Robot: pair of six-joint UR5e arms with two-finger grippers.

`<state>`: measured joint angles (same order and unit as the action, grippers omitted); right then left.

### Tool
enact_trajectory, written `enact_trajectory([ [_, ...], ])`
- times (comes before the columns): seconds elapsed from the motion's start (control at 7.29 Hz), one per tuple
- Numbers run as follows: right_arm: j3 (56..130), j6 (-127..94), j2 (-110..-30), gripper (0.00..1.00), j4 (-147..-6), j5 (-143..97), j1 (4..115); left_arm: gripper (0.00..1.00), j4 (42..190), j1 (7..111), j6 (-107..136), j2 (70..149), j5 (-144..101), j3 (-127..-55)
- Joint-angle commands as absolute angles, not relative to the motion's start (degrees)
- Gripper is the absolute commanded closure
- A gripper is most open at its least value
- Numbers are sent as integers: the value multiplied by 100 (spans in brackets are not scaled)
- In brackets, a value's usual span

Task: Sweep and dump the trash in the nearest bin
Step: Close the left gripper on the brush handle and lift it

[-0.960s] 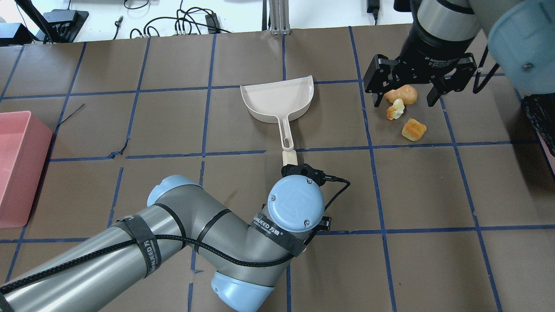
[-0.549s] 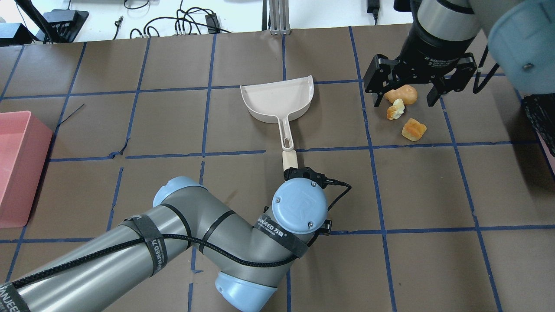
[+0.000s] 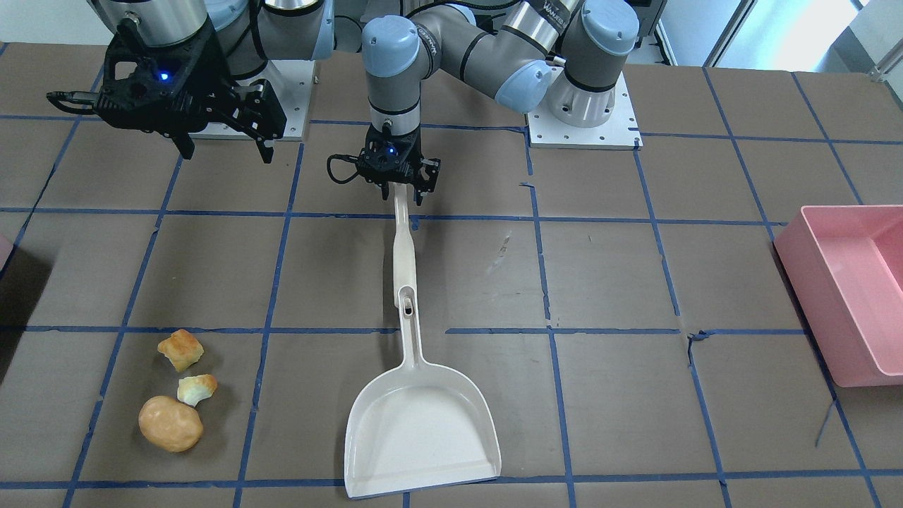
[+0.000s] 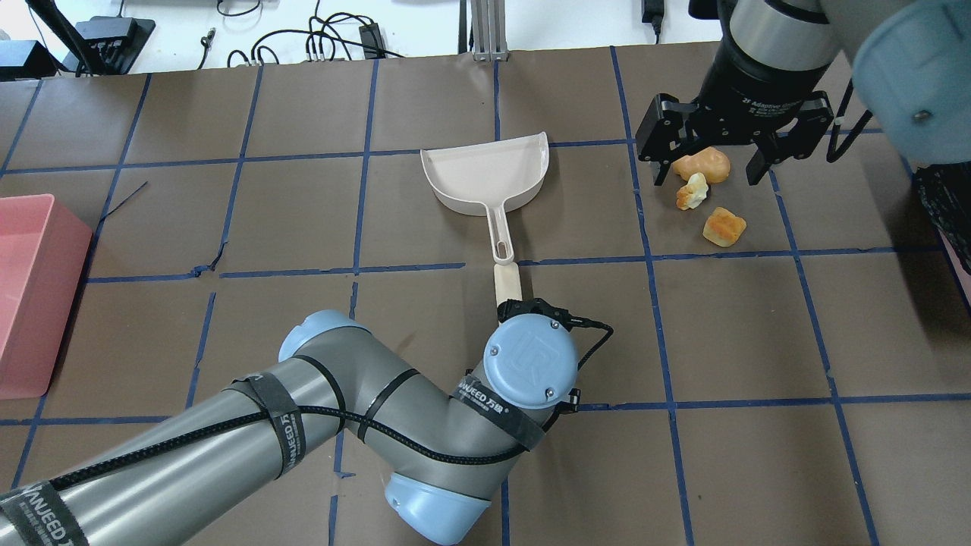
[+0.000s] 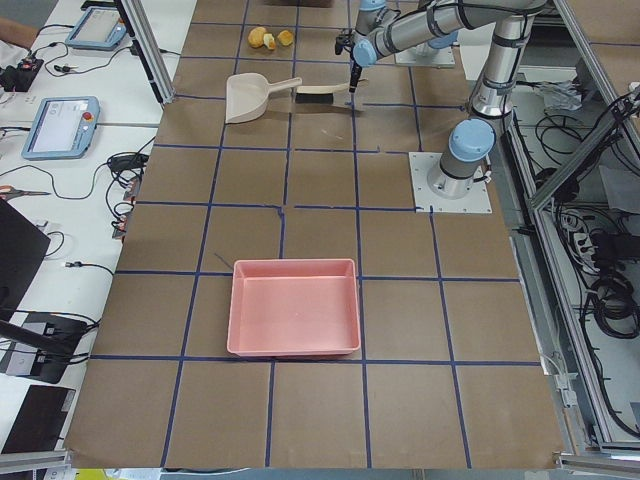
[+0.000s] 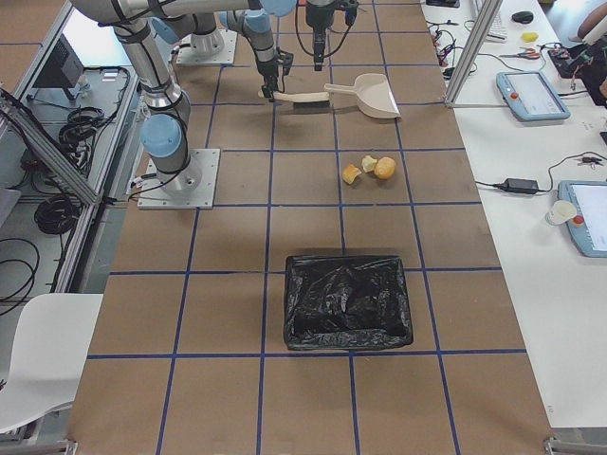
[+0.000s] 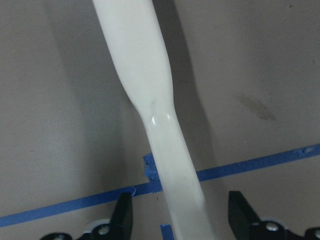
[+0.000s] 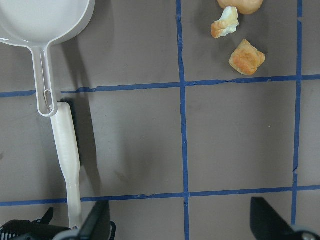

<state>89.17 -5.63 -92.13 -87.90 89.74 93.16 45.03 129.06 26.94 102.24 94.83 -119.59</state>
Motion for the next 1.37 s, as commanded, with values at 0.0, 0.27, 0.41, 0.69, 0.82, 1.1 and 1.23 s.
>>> enact_trajectory([
  [0.0, 8921, -562, -9211, 0, -8789, 8974, 9316, 41, 4491, 12920, 2716, 10230, 9475, -11962],
  [0.27, 8921, -562, -9211, 0, -8789, 8974, 9316, 73, 4474, 12946, 2698, 10222, 9475, -11962],
  [0.41, 8921, -562, -9211, 0, -8798, 8974, 9308, 86, 4465, 12955, 2698, 10213, 9466, -11962],
  [0.69, 8921, -554, -9202, 0, -8789, 8974, 9308, 93, 4465, 12964, 2690, 10117, 9378, -11971],
  [0.82, 8921, -562, -9211, 0, -8789, 8974, 9308, 95, 4465, 12964, 2663, 10064, 9378, -11971],
  [1.1, 8921, -554, -9237, 0, -8711, 8982, 9316, 98, 4543, 12964, 2610, 9854, 9395, -12006],
  [1.23, 8912, -589, -9185, 0, -8719, 8974, 9343, 100, 4692, 12955, 2610, 9670, 9404, -12058],
])
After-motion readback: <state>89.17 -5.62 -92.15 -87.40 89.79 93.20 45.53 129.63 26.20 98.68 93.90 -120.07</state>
